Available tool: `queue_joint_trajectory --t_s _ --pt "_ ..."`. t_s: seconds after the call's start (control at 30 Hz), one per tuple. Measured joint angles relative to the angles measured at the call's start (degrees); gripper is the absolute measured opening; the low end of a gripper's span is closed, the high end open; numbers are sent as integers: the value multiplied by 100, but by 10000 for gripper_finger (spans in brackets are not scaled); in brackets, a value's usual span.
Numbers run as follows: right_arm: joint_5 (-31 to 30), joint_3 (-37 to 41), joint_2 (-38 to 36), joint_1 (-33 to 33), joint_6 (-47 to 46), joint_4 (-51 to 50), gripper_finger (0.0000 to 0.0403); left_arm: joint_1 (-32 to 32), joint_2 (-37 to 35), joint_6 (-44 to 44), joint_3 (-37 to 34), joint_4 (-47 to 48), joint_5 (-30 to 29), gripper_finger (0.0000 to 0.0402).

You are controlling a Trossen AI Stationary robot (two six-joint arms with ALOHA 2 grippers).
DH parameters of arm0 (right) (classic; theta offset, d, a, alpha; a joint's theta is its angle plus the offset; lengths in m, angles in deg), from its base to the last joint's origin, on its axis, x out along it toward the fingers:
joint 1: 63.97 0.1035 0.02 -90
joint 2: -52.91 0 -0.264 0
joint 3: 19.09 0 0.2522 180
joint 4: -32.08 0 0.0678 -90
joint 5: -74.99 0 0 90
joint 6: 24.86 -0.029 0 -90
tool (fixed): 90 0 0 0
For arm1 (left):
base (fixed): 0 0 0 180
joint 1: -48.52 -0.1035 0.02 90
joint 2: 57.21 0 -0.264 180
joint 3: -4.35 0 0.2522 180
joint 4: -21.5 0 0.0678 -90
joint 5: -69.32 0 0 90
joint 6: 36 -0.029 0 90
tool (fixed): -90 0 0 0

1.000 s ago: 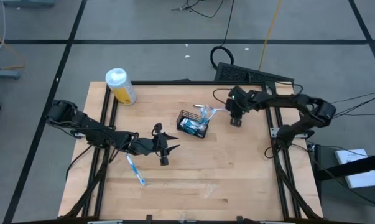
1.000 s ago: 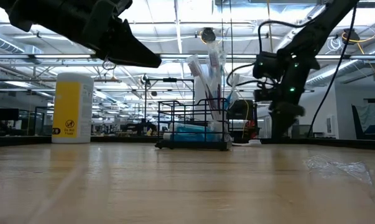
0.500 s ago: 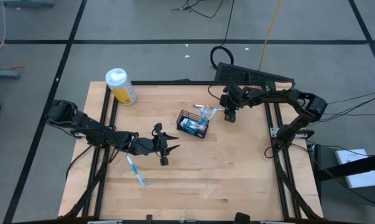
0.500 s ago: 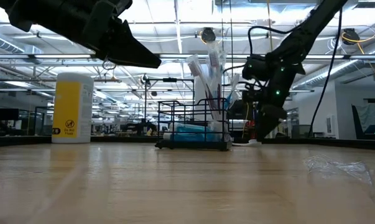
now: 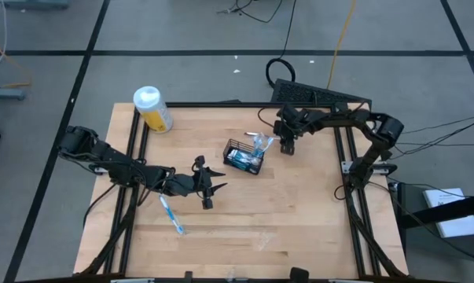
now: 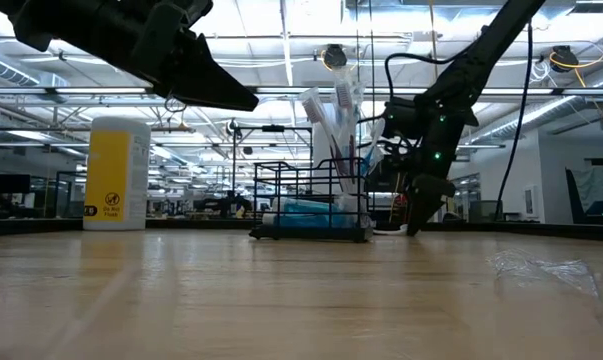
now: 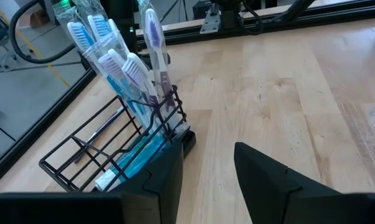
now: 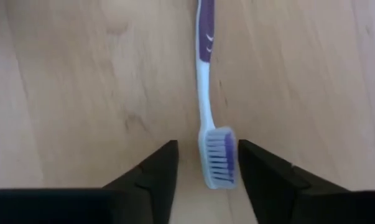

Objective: Pick & Place toothbrushing station
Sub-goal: Put the purple toothbrush into the wire organizer

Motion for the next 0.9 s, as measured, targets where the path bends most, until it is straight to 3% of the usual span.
queue_joint_trajectory --t_s 0.2,0.27,0.67,0.9 --pt "-185 5 -10 198 -73 59 36 0 0 -4 0 2 0 152" --pt "-253 2 0 259 -77 52 15 1 0 -4 0 3 2 152" --pt "-641 -4 -102 313 -792 -1041 11 2 0 -6 0 0 2 152" --pt "-753 280 -765 446 -1448 -1810 11 2 0 -6 0 30 2 152"
